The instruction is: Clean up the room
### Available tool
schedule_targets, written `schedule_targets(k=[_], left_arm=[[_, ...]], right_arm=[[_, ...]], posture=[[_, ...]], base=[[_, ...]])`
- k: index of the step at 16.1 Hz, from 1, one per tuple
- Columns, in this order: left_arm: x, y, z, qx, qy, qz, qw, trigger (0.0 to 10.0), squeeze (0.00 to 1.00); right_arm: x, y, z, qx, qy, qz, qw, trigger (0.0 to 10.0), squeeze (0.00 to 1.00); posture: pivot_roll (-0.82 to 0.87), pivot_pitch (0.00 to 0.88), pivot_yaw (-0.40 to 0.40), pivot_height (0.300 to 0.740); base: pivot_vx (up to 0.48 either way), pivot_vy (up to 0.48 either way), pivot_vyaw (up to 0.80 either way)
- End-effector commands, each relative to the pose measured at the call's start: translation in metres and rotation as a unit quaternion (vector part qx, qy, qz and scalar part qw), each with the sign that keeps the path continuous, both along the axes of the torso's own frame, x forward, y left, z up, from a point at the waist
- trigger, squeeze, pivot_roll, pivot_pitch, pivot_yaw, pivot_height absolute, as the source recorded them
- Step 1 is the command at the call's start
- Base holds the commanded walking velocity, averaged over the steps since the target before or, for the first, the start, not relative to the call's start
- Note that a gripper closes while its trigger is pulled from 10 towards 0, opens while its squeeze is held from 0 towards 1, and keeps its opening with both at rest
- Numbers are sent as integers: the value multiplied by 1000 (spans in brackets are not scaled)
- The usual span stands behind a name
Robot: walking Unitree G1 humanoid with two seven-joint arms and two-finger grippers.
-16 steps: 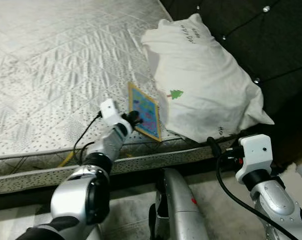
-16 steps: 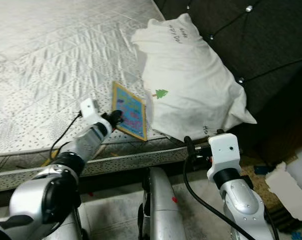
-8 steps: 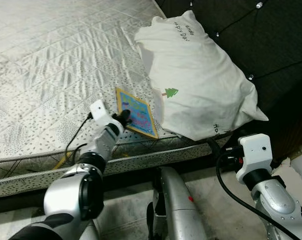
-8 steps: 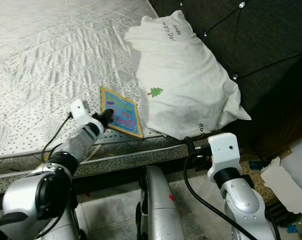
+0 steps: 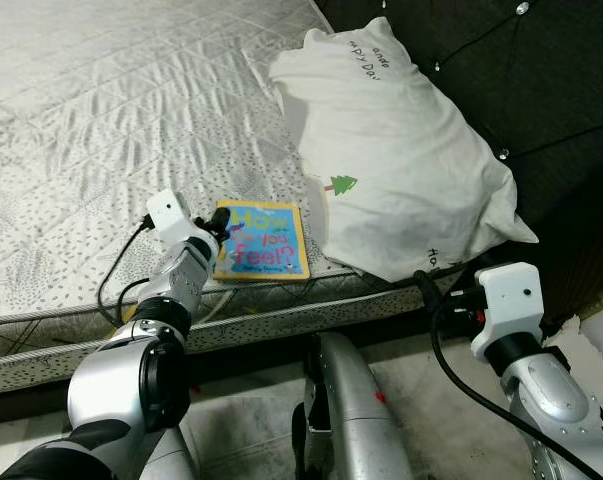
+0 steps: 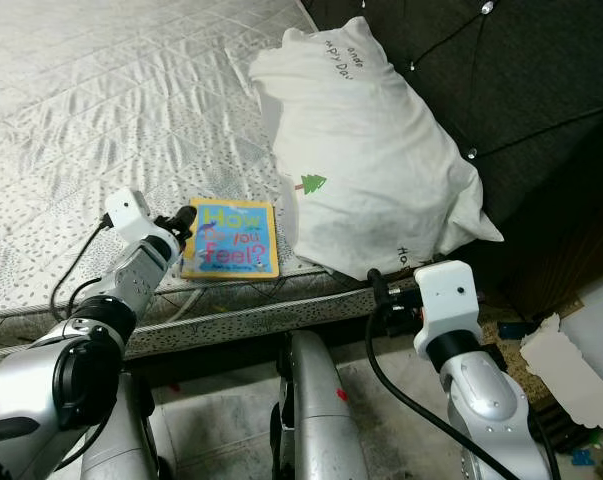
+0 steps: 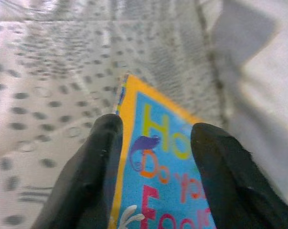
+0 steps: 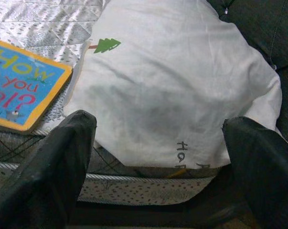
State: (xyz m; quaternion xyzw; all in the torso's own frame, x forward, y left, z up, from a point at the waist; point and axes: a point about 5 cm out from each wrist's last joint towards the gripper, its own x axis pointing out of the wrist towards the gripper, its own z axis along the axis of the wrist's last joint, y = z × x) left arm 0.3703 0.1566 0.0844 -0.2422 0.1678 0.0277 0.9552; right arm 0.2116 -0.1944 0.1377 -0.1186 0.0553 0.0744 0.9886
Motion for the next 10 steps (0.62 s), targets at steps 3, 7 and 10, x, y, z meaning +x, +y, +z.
schedule_targets(k=[3,7,10], left_arm=[[-8,-1,-13,48,27,21,998,10000,1000],[-8,-40,-10,70,3,-63,996,10000,1000],[-14,-74,-7,105,-26,-156,982,10000,1000]], right_arm=[[5,0,-3,-1,0,-1,1000,10000,0],[18,6,-1,6,-14,1,1000,10000,0],[30,15,0,16,-28,4,999,10000,0]], posture=[[-204,78,-122,542],[-168,62,-104,542],[-145,52,-92,542]], base=[[0,0,0],[0,0,0],[0,0,0]])
